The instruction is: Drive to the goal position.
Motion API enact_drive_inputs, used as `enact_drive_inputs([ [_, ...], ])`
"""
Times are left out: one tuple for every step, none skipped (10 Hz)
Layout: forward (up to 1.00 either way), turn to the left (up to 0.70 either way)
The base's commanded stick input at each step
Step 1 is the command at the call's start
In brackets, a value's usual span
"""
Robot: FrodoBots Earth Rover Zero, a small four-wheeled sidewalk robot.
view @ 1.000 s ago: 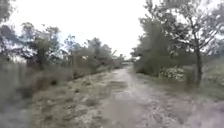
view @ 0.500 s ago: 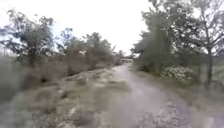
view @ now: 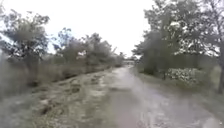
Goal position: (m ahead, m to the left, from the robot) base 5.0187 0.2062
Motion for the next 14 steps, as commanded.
enact_drive_inputs([
  [1.0, 0.0],
  [1.0, 0.0],
  [1.0, 0.0],
  [1.0, 0.0],
  [1.0, 0.0],
  [1.0, 0.0],
  [1.0, 0.0],
  [1.0, 0.0],
  [1.0, 0.0],
  [1.0, 0.0],
  [1.0, 0.0],
  [1.0, 0.0],
  [1.0, 0.0],
  [1.0, 0.0],
])
